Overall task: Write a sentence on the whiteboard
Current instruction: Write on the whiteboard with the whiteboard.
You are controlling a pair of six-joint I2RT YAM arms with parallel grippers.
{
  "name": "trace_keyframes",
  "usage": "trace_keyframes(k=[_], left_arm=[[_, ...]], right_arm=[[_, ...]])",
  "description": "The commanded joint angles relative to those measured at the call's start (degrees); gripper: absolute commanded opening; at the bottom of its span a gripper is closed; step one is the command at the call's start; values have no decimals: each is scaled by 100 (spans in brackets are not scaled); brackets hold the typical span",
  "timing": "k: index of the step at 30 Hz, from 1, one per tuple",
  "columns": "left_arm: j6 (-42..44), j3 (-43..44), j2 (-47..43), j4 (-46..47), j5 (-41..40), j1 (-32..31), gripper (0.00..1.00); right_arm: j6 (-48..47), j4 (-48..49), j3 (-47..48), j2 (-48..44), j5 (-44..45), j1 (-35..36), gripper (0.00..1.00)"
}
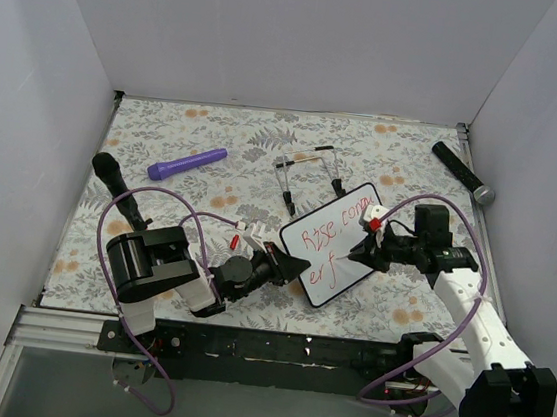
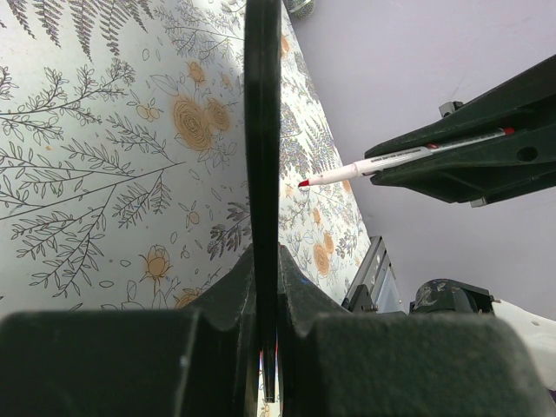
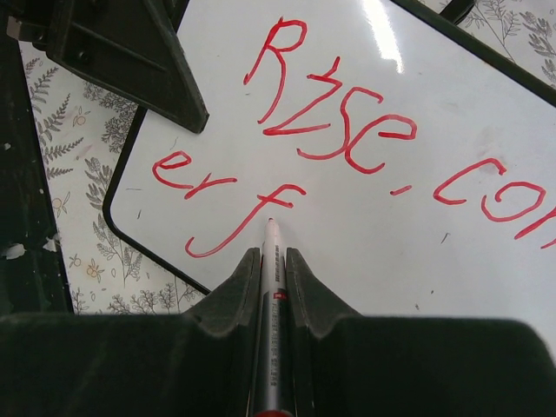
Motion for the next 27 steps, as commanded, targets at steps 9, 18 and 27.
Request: trace_keyframes(k=[9,18,27], left_arm=[[221,-62,-119,1169,121,-21,0],[239,-62,-128,1186,122,-21,0],[230,-62,-119,1186,130,-21,0]], right_arm=[[291,357,-31,173,113,173,1],[529,639,-32,358,658,393,1],[828,893,-32,332,1194,411,1]])
